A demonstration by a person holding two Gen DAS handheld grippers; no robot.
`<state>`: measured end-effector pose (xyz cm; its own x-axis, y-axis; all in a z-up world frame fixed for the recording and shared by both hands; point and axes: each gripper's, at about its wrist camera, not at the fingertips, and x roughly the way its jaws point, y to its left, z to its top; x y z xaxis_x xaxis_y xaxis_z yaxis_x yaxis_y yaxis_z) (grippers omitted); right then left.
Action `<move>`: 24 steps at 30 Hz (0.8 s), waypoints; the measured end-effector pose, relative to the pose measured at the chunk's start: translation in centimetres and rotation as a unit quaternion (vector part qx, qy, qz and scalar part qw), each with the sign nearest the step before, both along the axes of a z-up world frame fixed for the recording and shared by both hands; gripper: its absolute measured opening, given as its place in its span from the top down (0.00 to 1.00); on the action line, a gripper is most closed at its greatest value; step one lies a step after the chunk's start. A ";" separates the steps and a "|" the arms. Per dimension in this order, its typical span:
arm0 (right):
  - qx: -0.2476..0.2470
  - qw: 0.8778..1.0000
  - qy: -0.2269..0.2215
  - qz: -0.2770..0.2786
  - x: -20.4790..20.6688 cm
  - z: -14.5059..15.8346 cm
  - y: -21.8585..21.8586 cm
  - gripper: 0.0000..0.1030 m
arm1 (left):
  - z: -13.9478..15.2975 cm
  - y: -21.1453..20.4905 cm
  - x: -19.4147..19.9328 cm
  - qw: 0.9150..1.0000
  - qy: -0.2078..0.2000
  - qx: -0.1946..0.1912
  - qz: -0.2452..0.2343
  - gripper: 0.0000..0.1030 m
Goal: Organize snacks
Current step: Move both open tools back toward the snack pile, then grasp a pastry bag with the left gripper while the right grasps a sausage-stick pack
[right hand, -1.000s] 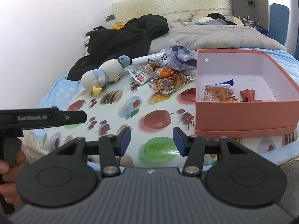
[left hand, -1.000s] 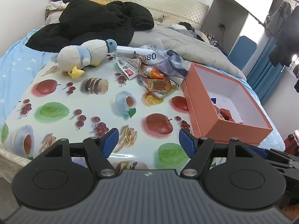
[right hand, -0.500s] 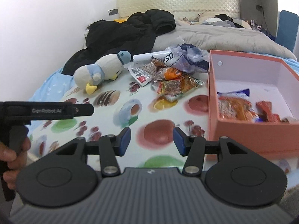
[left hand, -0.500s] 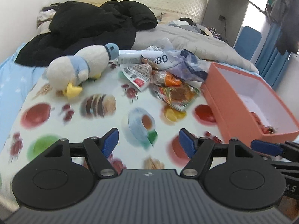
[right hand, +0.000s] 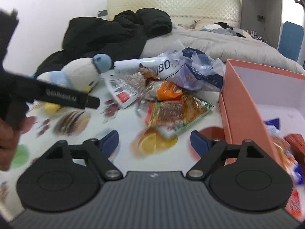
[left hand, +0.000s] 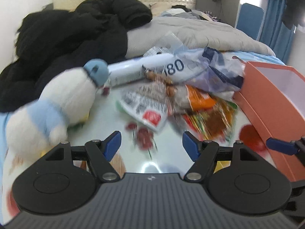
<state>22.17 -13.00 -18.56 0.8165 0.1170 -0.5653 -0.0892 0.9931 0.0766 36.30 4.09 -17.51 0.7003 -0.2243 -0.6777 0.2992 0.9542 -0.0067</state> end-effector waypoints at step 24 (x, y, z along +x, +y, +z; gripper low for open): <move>-0.033 0.998 0.020 -0.040 11.4 -6.1 0.8 0.45 | -4.7 -6.8 15.7 0.997 0.022 0.059 -0.035 0.47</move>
<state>33.56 -12.25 -24.69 0.7989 0.0132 -0.6014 -0.0074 0.9999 0.0122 52.00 -2.74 -22.23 0.6545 -0.1893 -0.7319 0.3679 0.9256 0.0895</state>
